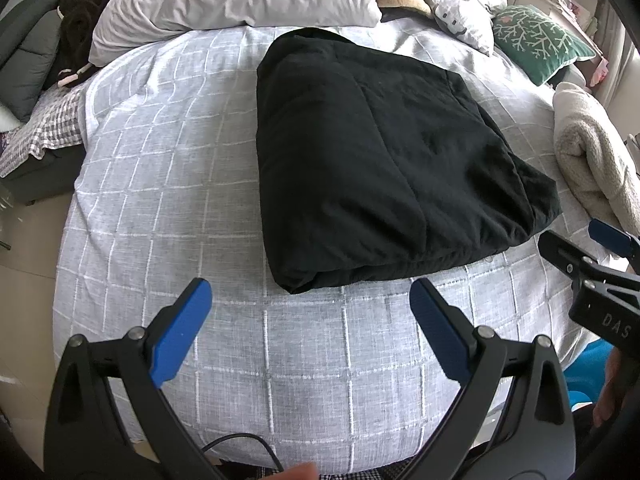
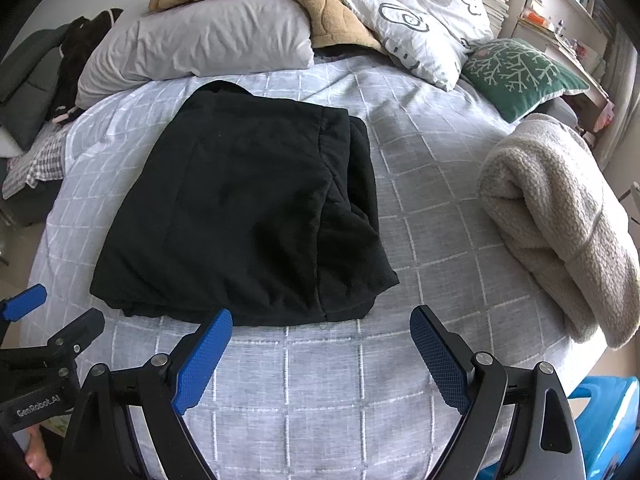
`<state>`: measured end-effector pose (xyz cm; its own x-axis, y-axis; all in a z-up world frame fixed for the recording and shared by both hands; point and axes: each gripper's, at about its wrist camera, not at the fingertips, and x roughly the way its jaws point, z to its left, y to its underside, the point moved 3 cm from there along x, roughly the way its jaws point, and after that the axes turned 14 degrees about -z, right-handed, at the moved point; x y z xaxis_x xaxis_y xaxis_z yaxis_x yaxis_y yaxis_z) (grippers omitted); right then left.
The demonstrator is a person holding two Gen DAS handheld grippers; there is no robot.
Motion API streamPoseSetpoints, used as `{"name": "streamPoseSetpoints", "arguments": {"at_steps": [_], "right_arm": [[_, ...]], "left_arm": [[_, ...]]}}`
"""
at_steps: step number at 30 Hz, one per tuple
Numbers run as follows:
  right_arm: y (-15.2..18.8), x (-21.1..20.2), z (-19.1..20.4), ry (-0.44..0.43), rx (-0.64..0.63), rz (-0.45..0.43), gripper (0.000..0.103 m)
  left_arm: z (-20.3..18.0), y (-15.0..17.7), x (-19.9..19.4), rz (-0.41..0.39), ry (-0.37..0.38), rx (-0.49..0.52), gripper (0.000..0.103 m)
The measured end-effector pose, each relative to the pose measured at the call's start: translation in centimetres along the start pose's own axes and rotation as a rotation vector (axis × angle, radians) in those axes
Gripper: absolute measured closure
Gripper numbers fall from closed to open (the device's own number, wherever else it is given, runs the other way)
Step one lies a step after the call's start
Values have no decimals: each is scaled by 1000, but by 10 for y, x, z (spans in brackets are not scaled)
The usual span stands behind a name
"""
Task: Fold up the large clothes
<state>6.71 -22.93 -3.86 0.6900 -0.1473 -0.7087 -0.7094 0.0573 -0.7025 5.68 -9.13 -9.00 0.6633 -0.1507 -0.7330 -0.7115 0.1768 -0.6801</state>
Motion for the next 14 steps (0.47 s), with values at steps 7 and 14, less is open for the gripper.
{"name": "streamPoseSetpoints", "arguments": {"at_steps": [7,14], "right_arm": [[0,1,2,-4,-9,1,11],[-1,4,3,-2,-16,5,11]], "left_arm": [[0,1,0,3,2,0,4],[1,2,0,4,2,-3,4]]}}
